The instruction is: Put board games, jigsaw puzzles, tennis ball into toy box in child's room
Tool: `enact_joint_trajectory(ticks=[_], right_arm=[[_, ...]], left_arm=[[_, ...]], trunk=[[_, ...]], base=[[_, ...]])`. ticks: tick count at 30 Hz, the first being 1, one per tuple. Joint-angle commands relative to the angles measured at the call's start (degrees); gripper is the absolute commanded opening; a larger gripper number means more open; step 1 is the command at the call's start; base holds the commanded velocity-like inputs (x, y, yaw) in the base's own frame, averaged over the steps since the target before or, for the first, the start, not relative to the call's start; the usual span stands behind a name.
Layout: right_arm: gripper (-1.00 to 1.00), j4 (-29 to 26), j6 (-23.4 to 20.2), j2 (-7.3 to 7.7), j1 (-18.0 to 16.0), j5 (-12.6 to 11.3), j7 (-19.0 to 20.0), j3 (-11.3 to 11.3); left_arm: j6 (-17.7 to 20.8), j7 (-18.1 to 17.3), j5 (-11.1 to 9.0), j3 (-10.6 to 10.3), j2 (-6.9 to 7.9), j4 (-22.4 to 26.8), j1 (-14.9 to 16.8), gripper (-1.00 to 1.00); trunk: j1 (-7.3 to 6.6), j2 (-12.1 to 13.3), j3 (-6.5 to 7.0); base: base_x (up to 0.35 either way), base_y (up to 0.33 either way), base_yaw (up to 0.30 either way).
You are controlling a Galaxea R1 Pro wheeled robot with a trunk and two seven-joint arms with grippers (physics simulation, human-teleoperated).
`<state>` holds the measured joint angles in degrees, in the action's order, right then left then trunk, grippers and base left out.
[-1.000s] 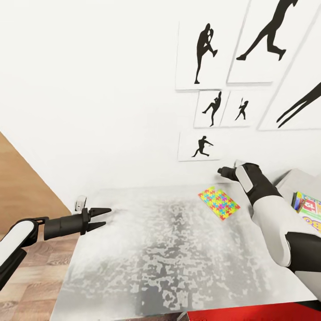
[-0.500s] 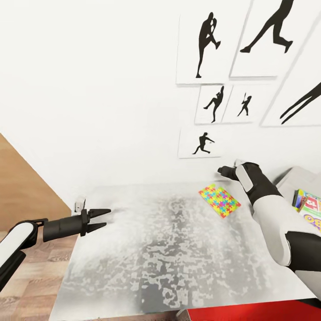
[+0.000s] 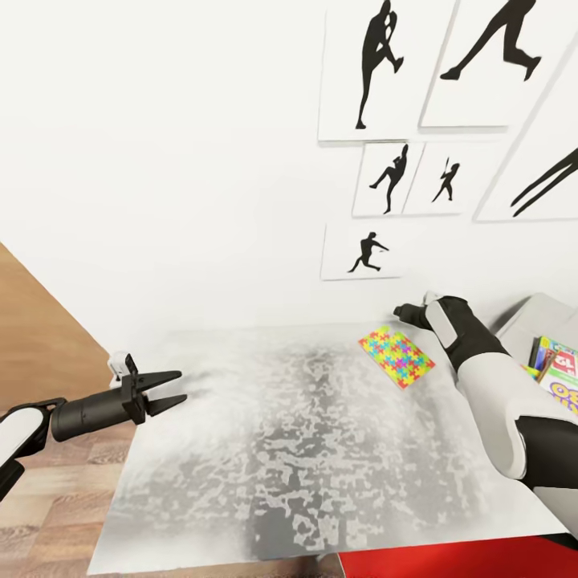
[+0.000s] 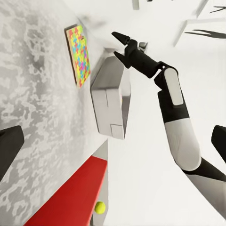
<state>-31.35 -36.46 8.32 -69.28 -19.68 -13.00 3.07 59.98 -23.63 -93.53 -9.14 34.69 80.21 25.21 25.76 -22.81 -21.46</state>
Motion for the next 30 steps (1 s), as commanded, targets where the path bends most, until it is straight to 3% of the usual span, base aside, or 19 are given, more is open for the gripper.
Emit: enact_joint_trajectory(ticks=[1,16,20,25,27,30], right_arm=[[1.00,-0.06,-0.19,0.06,-0.01,-0.62,-0.45,0.05],[1.00,1.91,1.24,0.40,-0.06,-0.78,-0.43,0.18],[1.00,1.98,1.32,0.65,-0.20,-0.95,-0.40,0.20],[1.00,1.95,1.06,2.63,-0.84,-1.26,-0.13,0.37],[1.00,1.93,0.98,3.18,-1.26,-1.32,-0.07,0.41],[1.00,1.92,0.80,3.54,-1.90,-1.43,-0.03,0.43]], left_arm=[[0.02,-0.67,0.36,-0.20,0.07,-0.02,0.06,1.00],[0.02,-0.71,0.42,0.03,-0.33,0.33,0.69,1.00],[0.02,1.30,0.42,-0.01,-1.87,0.55,3.52,1.00],[0.02,6.74,0.28,-1.66,-4.57,0.40,10.45,1.00],[0.02,9.39,0.23,-2.22,-6.25,0.01,13.06,1.00],[0.02,14.34,0.20,-3.47,-10.03,-0.27,16.59,1.00]], trunk=[[0.03,-0.11,-0.19],[0.03,-0.11,-1.61],[0.03,-0.11,-1.99],[0.03,-0.11,-2.46],[0.03,-0.11,-2.65],[0.03,-0.11,-2.93]], base=[[0.000,0.000,0.000],[0.000,0.000,0.000],[0.000,0.000,0.000],[0.000,0.000,0.000],[0.000,0.000,0.000],[0.000,0.000,0.000]])
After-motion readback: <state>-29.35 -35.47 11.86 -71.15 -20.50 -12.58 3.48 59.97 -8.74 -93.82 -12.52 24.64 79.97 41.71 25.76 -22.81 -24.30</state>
